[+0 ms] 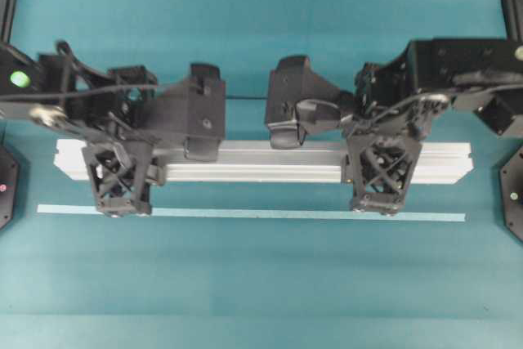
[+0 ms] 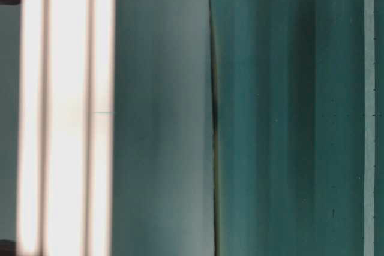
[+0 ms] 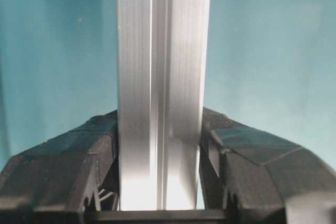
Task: Lift the metal rail with both hands.
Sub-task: 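Lift the rail upward off the table with both grippers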
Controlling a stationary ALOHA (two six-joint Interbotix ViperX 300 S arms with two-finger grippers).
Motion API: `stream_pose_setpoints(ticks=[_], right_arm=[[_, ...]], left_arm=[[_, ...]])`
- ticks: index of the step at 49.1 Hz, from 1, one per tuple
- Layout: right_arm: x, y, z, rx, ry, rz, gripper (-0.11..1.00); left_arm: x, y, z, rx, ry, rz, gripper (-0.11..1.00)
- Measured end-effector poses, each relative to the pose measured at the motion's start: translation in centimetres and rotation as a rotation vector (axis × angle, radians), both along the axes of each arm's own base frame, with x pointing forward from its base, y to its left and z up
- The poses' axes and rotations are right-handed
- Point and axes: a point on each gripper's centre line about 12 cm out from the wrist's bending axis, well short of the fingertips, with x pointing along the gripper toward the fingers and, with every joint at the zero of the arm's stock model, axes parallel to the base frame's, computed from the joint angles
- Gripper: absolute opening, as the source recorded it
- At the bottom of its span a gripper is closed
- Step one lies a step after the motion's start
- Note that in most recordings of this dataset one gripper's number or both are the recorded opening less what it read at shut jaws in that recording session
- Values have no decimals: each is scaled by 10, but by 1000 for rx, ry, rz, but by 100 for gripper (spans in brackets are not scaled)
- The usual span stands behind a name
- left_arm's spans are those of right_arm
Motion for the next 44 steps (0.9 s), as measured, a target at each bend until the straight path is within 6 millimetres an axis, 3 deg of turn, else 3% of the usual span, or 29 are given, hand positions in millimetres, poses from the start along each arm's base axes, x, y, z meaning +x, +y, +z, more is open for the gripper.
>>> stream_pose_setpoints(ticks=[9, 33, 44], right_arm=[[2, 0, 23, 1, -13, -8, 39], [6, -1, 66, -4, 7, -12, 39], [8, -2, 76, -5, -18, -15, 39]], left_arm=[[-1, 1, 25, 3, -20, 3, 36], [-5, 3, 56, 5, -18, 7, 36], [-7, 3, 70, 4, -23, 9, 36]])
